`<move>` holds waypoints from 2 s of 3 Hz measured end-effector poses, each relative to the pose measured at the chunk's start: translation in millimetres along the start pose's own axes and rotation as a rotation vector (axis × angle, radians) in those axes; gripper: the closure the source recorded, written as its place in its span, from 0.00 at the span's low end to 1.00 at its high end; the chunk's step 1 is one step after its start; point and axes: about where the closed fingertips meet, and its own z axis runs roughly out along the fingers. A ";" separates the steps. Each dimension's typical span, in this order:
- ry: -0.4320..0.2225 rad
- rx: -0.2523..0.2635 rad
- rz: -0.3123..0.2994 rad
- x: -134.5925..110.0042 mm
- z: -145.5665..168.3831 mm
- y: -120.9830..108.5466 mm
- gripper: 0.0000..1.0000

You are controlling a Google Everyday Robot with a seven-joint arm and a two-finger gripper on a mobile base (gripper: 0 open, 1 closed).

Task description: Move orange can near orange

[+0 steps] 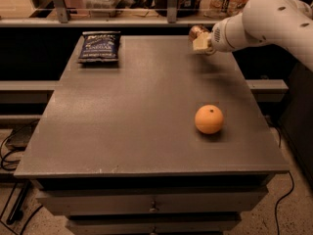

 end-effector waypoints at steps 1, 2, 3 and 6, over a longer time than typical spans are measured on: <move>0.037 -0.079 -0.071 19.2 -41.7 14.9 1.00; 0.041 -0.169 -0.119 50.5 -91.3 30.8 1.00; 0.053 -0.168 -0.122 52.1 -90.8 32.2 1.00; 0.184 -0.159 0.000 143.8 -121.6 57.4 0.60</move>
Offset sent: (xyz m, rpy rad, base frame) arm -0.1722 -0.0104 0.0159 0.0273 0.0371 0.3009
